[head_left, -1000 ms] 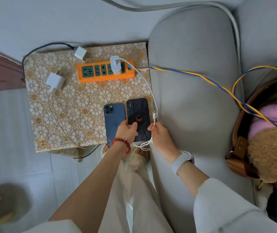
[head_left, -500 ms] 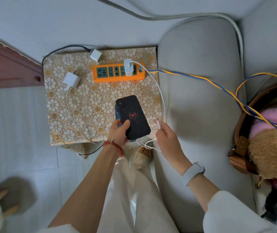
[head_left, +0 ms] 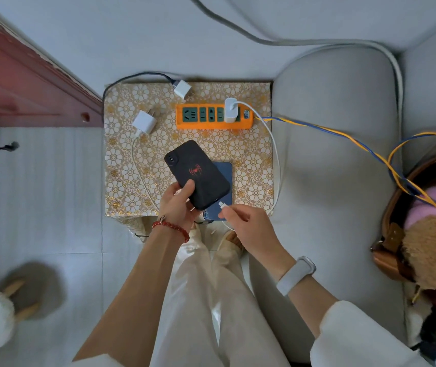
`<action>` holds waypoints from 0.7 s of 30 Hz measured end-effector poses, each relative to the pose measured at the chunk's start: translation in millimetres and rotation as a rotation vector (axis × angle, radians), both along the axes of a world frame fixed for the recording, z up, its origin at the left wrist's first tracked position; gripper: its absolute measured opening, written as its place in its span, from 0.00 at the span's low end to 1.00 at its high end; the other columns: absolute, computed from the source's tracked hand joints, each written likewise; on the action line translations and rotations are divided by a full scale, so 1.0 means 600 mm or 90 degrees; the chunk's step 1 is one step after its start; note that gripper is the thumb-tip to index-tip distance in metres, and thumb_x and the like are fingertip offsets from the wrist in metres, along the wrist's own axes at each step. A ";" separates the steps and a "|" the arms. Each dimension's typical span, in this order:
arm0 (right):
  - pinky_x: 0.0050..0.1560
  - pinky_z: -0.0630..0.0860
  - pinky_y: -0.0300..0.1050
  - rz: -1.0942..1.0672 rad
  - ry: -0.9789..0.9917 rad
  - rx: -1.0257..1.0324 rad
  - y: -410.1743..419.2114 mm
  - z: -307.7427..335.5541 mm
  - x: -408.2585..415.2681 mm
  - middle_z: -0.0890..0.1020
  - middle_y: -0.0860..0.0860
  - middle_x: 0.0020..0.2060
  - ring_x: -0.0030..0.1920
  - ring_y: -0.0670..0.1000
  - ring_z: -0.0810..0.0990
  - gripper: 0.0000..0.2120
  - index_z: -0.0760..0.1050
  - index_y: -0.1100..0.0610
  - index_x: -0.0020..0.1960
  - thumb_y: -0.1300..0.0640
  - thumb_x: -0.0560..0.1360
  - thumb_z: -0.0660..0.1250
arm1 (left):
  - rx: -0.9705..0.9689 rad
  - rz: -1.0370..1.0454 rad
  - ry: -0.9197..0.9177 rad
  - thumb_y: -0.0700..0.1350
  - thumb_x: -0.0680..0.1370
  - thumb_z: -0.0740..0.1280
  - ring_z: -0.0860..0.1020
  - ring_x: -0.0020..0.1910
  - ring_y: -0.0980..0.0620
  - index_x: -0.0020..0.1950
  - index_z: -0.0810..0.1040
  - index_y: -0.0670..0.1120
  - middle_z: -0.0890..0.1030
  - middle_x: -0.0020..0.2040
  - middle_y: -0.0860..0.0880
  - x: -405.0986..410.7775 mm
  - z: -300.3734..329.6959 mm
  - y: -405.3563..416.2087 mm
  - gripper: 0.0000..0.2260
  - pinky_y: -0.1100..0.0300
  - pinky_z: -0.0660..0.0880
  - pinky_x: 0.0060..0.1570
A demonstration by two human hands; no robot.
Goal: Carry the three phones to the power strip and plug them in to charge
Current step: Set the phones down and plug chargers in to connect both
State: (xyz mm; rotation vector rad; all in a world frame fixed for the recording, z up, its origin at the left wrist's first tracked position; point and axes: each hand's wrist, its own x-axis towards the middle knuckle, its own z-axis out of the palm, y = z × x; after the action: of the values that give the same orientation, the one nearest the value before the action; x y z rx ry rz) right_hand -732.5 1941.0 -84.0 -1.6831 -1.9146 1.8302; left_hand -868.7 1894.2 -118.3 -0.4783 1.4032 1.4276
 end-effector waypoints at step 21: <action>0.37 0.67 0.41 -0.160 -0.005 -0.038 -0.022 -0.010 -0.028 0.72 0.40 0.16 0.27 0.44 0.69 0.17 0.75 0.54 0.30 0.57 0.77 0.60 | -0.003 -0.097 0.083 0.38 0.77 0.61 0.80 0.42 0.47 0.52 0.68 0.43 0.79 0.42 0.45 0.011 0.027 0.006 0.06 0.58 0.81 0.34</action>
State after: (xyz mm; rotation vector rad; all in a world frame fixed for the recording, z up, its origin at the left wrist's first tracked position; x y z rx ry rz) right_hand -749.6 1927.7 -90.1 -1.8525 -1.5793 1.8022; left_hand -862.3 1897.7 -102.2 -0.2796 1.5141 1.3513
